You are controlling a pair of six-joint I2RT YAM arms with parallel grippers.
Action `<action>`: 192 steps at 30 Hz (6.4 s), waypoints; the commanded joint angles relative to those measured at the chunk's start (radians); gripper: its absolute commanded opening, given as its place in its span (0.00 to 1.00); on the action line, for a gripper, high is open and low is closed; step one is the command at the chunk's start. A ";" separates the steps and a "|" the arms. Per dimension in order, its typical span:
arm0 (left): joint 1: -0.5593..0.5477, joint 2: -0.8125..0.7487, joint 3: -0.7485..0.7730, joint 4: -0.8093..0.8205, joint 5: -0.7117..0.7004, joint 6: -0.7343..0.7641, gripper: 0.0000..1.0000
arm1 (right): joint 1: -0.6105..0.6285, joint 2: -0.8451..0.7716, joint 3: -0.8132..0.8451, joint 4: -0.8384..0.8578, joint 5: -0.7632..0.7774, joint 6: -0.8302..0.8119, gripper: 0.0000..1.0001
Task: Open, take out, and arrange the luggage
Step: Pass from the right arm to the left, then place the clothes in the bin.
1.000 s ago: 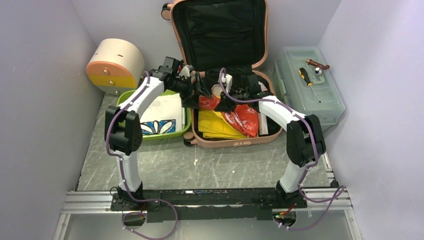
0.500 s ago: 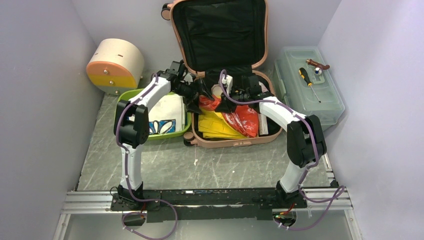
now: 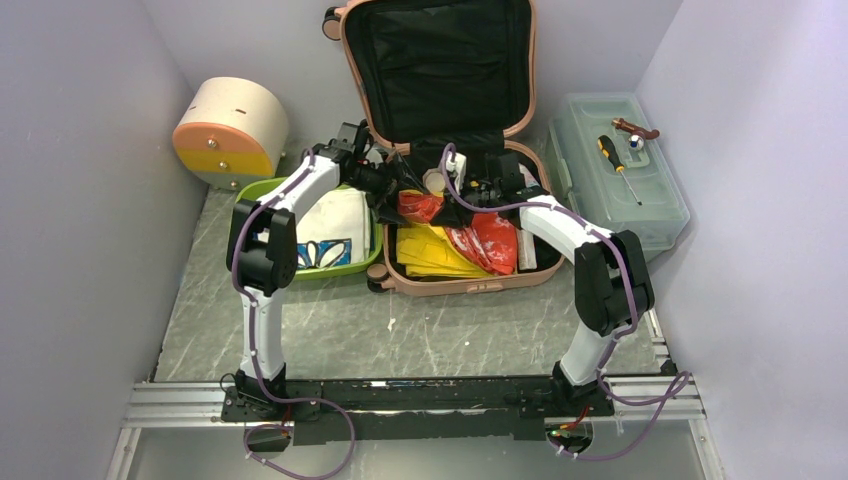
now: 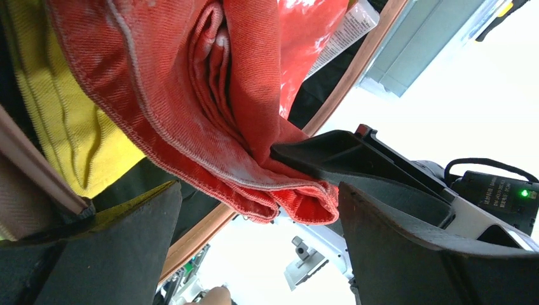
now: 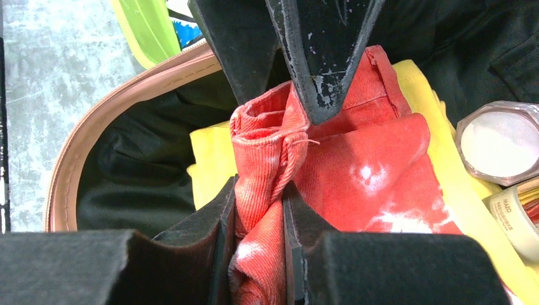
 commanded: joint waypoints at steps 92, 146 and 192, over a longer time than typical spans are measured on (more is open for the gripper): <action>-0.170 0.284 0.046 0.126 -0.125 0.220 0.69 | -0.162 -0.379 0.044 -0.357 -0.117 -0.265 1.00; -0.118 0.010 0.252 0.055 -0.166 0.362 0.00 | -0.010 -0.271 -0.124 -0.262 0.026 -0.470 1.00; -0.107 0.054 0.197 0.108 -0.143 0.306 0.00 | 0.307 -0.206 -0.297 0.267 0.953 -0.111 0.35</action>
